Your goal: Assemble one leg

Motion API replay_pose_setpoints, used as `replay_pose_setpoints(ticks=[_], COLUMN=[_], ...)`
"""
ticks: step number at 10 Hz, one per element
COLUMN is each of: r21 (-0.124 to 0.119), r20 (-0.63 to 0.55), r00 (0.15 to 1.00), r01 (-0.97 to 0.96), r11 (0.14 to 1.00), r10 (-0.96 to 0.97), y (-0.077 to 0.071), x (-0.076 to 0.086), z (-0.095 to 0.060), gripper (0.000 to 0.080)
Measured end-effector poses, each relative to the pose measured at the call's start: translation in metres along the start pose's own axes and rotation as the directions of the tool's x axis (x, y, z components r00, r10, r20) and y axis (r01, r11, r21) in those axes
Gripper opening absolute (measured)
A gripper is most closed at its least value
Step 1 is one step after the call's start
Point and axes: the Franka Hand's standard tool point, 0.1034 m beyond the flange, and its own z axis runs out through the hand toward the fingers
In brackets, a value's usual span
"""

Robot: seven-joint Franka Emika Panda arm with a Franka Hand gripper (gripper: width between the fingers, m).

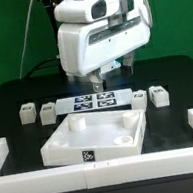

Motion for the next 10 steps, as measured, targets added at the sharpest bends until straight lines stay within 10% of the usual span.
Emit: replay_pose_setpoints(ticks=[10], r21=[0.031], r20=[0.008], r00=[0.971], r01=[0.238], r11=[0.971], r10=[-0.238], y=[-0.002], x=[-0.016], z=[0.020], gripper=[0.0650])
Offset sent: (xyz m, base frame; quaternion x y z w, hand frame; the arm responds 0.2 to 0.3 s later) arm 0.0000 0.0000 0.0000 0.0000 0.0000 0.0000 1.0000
